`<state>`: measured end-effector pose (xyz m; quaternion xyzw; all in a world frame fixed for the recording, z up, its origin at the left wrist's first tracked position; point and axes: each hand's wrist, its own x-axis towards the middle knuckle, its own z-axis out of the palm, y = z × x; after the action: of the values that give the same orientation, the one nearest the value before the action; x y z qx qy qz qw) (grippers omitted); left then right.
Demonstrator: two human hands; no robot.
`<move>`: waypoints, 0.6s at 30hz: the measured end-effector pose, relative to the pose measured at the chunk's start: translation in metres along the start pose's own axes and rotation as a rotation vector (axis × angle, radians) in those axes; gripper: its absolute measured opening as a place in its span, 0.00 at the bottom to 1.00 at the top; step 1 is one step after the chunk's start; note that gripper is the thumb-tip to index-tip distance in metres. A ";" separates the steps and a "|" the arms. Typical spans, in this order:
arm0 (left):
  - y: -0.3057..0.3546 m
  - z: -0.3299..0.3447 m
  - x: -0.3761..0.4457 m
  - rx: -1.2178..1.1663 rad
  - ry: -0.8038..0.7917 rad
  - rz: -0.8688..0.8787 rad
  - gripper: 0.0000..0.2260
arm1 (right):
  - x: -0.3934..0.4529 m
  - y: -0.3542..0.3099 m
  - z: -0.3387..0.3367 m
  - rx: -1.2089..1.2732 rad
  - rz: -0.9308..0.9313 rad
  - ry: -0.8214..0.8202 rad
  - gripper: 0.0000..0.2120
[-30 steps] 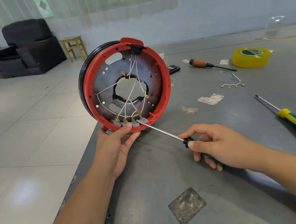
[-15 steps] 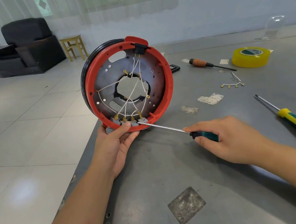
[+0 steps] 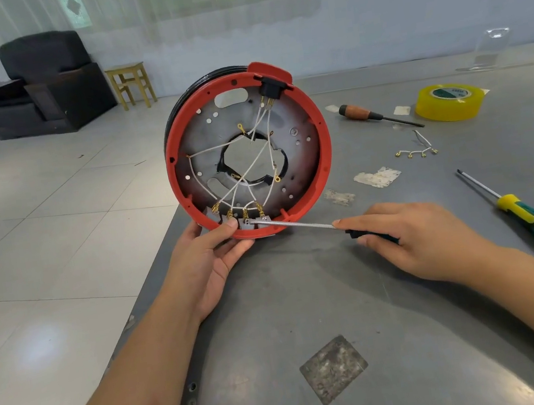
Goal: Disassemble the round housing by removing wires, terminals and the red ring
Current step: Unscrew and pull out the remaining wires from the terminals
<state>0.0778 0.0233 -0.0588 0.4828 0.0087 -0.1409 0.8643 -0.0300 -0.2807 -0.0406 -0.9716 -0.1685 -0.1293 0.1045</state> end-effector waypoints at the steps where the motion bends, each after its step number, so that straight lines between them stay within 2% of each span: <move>1: 0.000 0.000 0.000 0.000 0.003 -0.001 0.23 | 0.000 -0.001 0.001 -0.005 -0.006 0.015 0.19; 6: -0.001 0.002 -0.001 -0.007 0.019 0.006 0.21 | -0.002 -0.005 0.008 -0.065 -0.022 0.140 0.19; 18: -0.001 0.004 -0.001 -0.039 0.065 0.030 0.23 | -0.002 -0.010 0.015 -0.129 -0.027 0.213 0.20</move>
<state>0.0758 0.0200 -0.0573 0.4702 0.0324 -0.1118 0.8749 -0.0325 -0.2682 -0.0537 -0.9547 -0.1611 -0.2437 0.0572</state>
